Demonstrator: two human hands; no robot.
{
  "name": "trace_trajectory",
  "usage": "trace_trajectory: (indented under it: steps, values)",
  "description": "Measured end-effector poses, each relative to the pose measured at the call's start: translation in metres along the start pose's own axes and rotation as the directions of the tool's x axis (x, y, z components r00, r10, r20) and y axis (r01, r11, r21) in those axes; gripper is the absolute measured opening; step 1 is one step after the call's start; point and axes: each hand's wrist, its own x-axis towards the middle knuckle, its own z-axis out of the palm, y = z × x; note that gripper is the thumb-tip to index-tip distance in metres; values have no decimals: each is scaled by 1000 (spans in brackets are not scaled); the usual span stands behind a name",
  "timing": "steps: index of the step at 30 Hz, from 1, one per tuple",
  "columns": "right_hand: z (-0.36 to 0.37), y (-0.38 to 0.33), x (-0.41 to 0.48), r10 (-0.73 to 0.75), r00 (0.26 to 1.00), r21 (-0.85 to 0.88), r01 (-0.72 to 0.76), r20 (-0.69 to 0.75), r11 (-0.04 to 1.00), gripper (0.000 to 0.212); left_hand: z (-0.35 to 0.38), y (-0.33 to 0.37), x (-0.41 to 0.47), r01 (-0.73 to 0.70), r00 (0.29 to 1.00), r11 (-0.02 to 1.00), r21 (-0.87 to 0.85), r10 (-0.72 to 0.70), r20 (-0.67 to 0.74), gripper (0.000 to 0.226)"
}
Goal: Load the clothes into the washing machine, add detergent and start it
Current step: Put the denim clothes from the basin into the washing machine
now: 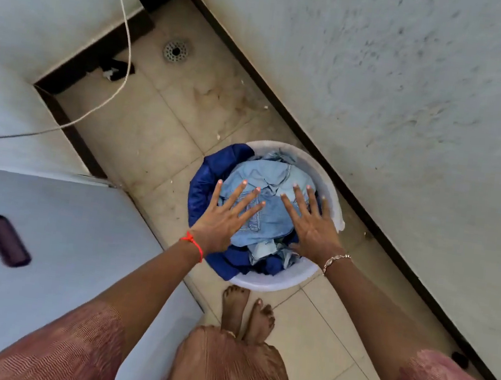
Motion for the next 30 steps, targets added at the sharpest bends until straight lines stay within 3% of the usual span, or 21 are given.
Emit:
trace_trajectory:
  steps: [4, 7, 10, 15, 18, 21, 25, 30]
  values:
    - [29, 13, 59, 12, 997, -15, -13, -82, 1000, 125, 45, -14, 47, 145, 986, 983, -115, -135, 98, 121]
    - [48, 14, 87, 40, 999, -33, -41, -31, 999, 129, 71, -15, 64, 221, 962, 973, -73, -205, 182, 137]
    - [69, 11, 105, 67, 997, -12, -67, -24, 998, 135, 92, -10, 73, 240, 960, 970, -23, -234, 152, 140]
    - [87, 3, 118, 56, 997, -49, -58, -50, 997, 125, 107, 1, 81, 273, 961, 962, -27, -271, 59, 114]
    - [98, 3, 120, 30, 999, 3, -30, -27, 1000, 99, 115, 7, 88, 270, 963, 961, -53, -269, 35, 87]
    - [98, 2, 118, 27, 998, 65, -24, -49, 998, 80, 110, 12, 92, 232, 969, 970, -75, -224, 101, 66]
    - [74, -3, 101, 40, 999, 177, -34, -28, 984, 83, 77, 17, 78, 182, 971, 977, -111, -161, 174, 66]
    - [25, -11, 55, 63, 996, 352, -38, -61, 935, 81, 26, 16, 38, 118, 986, 987, -105, -105, 126, 67]
